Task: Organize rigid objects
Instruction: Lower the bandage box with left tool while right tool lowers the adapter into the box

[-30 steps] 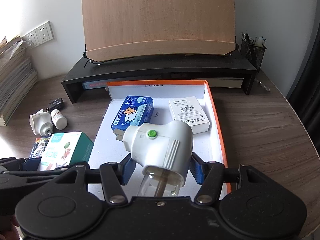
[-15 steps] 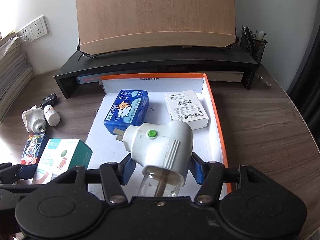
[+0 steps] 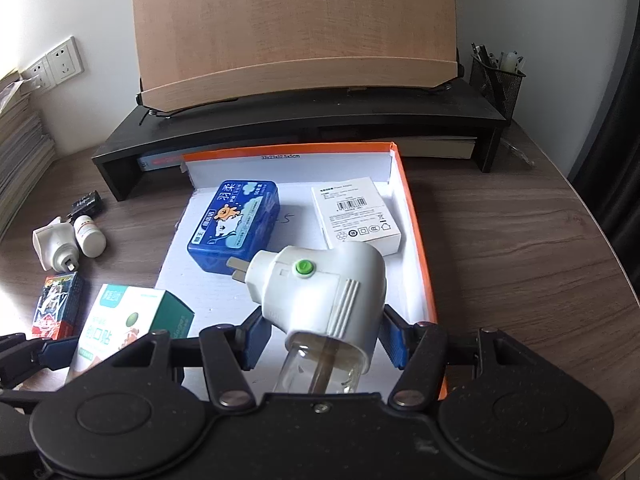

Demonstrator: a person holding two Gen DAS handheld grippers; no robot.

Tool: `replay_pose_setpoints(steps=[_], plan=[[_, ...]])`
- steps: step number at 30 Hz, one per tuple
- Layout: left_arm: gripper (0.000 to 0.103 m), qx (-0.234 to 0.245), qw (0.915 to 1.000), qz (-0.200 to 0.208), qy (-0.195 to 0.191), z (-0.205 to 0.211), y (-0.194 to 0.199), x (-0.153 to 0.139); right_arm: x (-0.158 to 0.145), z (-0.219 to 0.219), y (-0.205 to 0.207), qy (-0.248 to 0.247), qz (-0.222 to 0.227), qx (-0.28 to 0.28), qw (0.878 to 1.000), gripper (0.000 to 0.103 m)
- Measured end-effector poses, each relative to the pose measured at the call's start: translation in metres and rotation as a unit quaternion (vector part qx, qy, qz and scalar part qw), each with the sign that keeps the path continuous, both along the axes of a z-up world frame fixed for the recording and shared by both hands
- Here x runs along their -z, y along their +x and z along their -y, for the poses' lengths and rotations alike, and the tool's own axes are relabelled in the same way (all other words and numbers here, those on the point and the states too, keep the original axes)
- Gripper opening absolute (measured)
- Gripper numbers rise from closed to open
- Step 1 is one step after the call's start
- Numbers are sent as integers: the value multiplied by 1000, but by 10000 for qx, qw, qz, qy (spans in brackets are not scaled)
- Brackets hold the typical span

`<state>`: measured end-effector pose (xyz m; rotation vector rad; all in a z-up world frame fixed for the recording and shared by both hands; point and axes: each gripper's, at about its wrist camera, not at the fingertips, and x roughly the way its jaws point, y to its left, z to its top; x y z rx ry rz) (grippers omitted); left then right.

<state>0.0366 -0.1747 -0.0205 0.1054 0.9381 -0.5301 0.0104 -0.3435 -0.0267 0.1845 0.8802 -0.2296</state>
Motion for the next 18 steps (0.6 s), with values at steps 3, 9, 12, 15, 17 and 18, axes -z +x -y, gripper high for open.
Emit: replay_pose_setpoints(steps=[3, 9, 12, 15, 17, 18], plan=[[71, 21, 10000, -9, -2, 3, 0, 2, 1, 2, 1, -3, -4, 12, 10000, 70], [71, 82, 10000, 11, -14, 10, -1, 3, 2, 5, 4, -6, -23, -21, 10000, 70], [71, 123, 9999, 20, -11, 13, -2, 4, 2, 5, 6, -17, -31, -46, 10000, 70], [71, 134, 9999, 27, -6, 14, -1, 4, 4, 7, 7, -26, -71, -53, 10000, 70], [71, 133, 9999, 23, -4, 15, -1, 4, 5, 8, 8, -14, -92, -51, 9999, 70], [71, 131, 9999, 31, -4, 16, -1, 4, 6, 8, 8, -14, -105, -58, 9999, 70]])
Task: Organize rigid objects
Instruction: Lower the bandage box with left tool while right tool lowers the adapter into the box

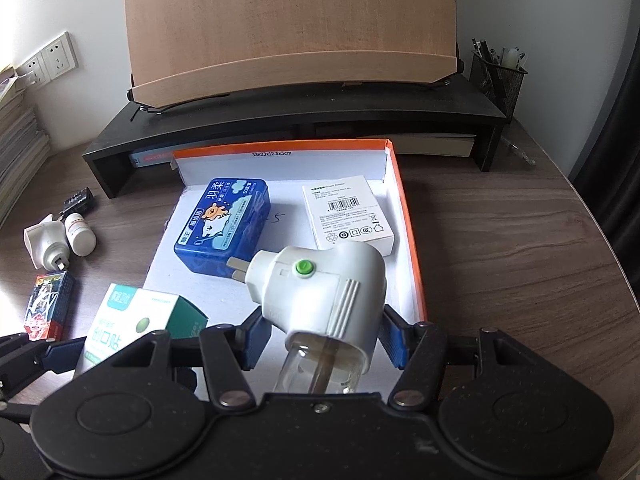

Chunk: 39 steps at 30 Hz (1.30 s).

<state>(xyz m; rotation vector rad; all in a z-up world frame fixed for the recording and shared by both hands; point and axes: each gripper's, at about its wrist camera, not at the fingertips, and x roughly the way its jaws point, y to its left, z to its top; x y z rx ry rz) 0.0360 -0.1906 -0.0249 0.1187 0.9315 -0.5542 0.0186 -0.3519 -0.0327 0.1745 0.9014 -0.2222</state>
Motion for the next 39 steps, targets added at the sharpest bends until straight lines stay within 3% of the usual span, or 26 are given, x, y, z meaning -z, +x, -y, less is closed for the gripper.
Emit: replay_pose_setpoints(steps=[23, 29, 34, 39], plan=[[71, 60, 10000, 29, 47, 18, 2, 3, 3, 4, 12, -57, -41, -164, 9998, 70], [71, 185, 9998, -71, -85, 23, 4, 7, -7, 7, 10, -101, 184, -153, 9997, 70], [81, 313, 9991, -101, -271, 21, -1, 3, -18, 8, 2, -75, 389, -109, 9992, 70], [83, 147, 9993, -8, -345, 11, -3, -7, -33, 1, -7, -153, 659, -87, 9977, 73]])
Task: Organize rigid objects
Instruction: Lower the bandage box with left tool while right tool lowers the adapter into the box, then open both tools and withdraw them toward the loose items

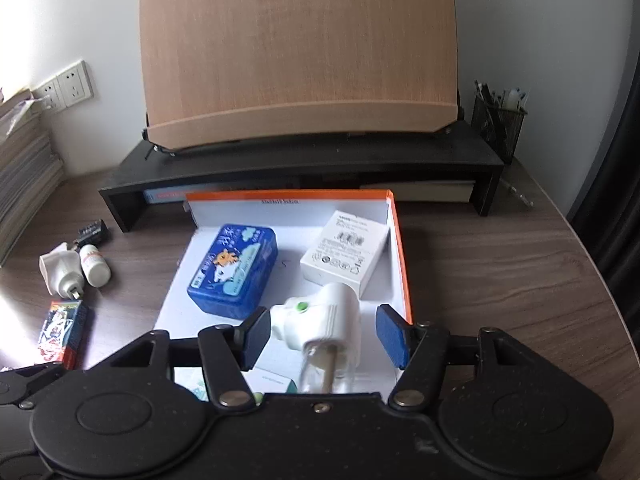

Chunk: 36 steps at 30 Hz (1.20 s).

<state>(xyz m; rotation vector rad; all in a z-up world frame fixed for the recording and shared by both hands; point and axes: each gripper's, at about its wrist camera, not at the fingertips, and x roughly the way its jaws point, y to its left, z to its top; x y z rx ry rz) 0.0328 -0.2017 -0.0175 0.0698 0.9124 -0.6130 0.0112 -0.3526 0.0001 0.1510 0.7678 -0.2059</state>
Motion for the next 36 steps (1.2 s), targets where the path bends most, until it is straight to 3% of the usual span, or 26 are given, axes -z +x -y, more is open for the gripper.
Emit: replay_pose_setpoints(steps=[3, 18, 36], plan=[[86, -214, 9997, 85, 38, -11, 0, -7, -7, -4, -4, -24, 151, 76, 9999, 78], [87, -1090, 9937, 169, 185, -88, 4, -24, -6, -60, -4, 57, 28, -498, 9987, 78], [88, -1509, 9877, 177, 381, -148, 2, -28, -5, -126, 13, 61, -60, -1244, 9922, 78]])
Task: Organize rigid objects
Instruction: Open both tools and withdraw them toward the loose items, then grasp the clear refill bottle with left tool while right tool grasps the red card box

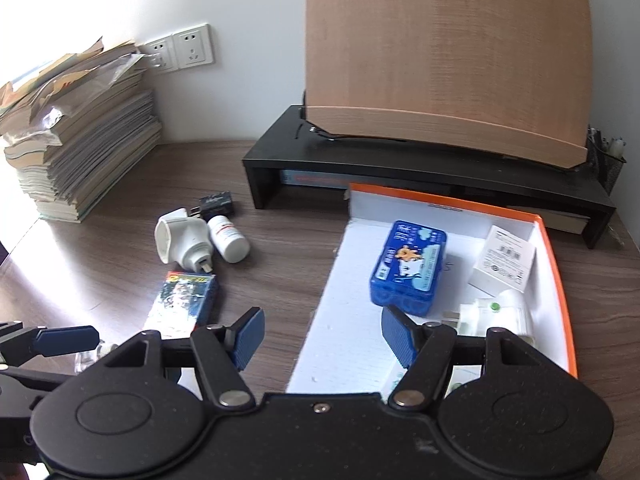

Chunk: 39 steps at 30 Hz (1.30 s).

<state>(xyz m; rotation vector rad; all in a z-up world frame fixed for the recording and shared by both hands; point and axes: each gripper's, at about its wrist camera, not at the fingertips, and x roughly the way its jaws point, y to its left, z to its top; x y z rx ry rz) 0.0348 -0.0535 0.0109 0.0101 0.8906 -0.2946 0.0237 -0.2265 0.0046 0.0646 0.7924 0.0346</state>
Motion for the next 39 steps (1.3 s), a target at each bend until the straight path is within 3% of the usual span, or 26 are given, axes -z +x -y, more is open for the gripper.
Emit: replay_pose_setpoints(steps=[10, 17, 22, 28, 32, 33, 34, 36, 39], plan=[[88, -94, 9999, -24, -55, -39, 0, 6, 7, -39, 6, -65, -122, -347, 9993, 78], [90, 277, 9995, 59, 106, -80, -5, 39, 19, -56, 9, -88, -277, -326, 9990, 78], [91, 876, 9956, 265, 186, -95, 5, 54, 26, -65, 10, -107, -380, -207, 9990, 78], [88, 1880, 9804, 503, 311, -96, 19, 65, 31, -72, 11, -134, -451, 10, 9989, 78], [81, 2422, 9678, 612, 293, -96, 25, 71, 35, -77, 15, -91, -517, 145, 9985, 78], [73, 2519, 9652, 652, 255, -98, 26, 72, 36, -79, 17, -64, -536, 164, 9984, 78], [57, 2563, 9638, 693, 228, -99, 26, 71, 37, -81, 18, -30, -554, 175, 9983, 78], [47, 2537, 9647, 692, 112, -105, 29, 70, 39, -87, 22, 42, -590, 171, 9981, 78], [46, 2298, 9712, 629, -92, -115, 30, 69, 44, -98, 30, 139, -644, 111, 9978, 79]])
